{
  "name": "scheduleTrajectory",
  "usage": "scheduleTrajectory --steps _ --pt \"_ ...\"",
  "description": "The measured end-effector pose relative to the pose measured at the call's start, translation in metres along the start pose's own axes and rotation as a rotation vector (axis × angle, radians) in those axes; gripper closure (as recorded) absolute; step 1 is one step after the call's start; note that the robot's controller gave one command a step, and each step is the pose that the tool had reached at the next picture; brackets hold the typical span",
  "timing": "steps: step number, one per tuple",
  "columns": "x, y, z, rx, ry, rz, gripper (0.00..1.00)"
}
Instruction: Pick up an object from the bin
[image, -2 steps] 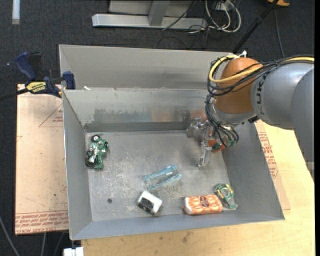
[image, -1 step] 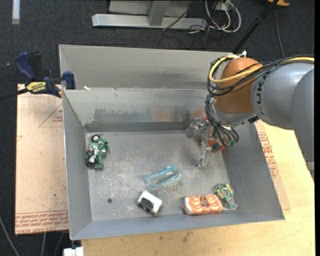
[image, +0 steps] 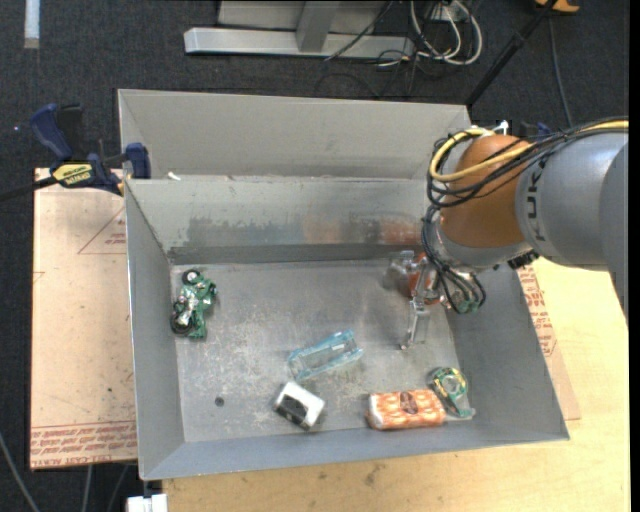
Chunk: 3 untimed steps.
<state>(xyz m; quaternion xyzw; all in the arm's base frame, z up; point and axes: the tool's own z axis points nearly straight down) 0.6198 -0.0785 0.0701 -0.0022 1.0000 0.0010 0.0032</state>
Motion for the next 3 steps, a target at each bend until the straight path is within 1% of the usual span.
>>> scheduleTrajectory --steps 1,2,3 --pt "0.011 0.036 -0.004 0.004 0.005 0.007 0.0" --pt "0.051 0.077 -0.004 -0.001 0.003 -0.264 0.0" --pt "0.08 0.081 -0.003 -0.004 0.005 -0.363 0.0"
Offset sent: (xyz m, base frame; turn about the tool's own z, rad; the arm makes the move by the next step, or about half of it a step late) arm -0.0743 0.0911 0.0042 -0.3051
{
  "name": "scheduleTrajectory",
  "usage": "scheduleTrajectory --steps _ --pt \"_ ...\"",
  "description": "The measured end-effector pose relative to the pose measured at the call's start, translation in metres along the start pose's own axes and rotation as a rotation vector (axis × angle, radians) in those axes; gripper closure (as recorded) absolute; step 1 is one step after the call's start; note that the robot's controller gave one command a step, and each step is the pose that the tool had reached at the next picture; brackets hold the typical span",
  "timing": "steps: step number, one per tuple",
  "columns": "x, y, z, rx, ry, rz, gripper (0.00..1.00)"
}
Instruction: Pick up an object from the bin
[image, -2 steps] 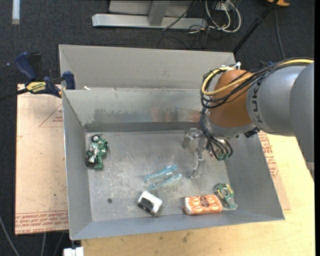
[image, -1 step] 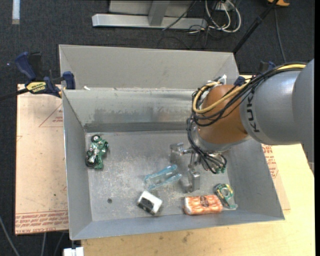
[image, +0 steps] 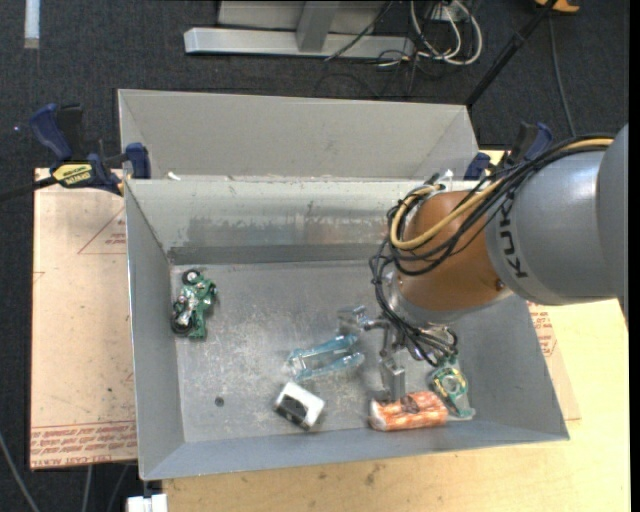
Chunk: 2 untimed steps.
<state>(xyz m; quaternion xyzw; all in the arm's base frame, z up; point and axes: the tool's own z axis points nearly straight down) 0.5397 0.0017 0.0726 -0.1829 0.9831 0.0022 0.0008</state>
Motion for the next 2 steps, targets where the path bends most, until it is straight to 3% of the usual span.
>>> scheduleTrajectory --steps 1,2 --pt "-0.011 0.015 0.001 0.005 0.001 -0.073 0.0" --pt "-0.056 0.077 -0.002 0.003 0.0 -0.096 1.0"
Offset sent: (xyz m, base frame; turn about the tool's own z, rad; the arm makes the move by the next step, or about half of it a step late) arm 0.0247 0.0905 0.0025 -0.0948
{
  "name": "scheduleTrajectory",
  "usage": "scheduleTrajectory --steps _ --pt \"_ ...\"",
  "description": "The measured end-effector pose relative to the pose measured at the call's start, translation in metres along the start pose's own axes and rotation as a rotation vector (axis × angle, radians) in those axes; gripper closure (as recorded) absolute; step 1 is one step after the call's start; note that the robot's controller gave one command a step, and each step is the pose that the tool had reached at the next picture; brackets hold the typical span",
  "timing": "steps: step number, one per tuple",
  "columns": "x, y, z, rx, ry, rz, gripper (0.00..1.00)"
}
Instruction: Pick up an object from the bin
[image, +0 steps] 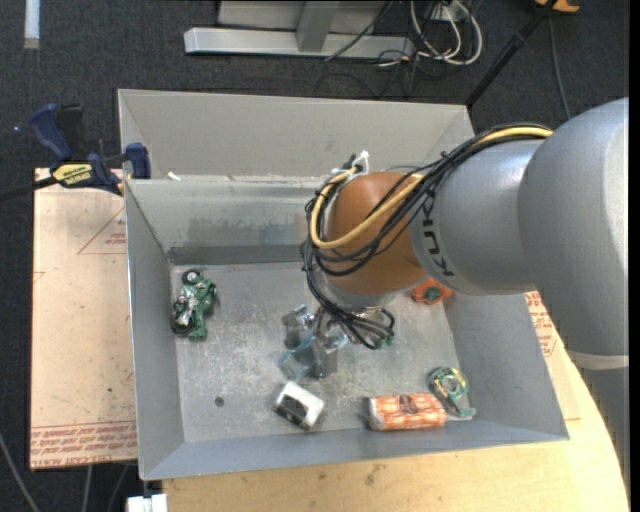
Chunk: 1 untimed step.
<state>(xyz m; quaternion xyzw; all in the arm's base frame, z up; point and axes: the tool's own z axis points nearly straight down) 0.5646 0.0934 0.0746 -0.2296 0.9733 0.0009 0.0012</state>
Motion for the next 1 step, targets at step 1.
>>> scheduleTrajectory --steps 1 --pt "0.0 0.0 0.0 0.0 0.0 0.0 1.0"
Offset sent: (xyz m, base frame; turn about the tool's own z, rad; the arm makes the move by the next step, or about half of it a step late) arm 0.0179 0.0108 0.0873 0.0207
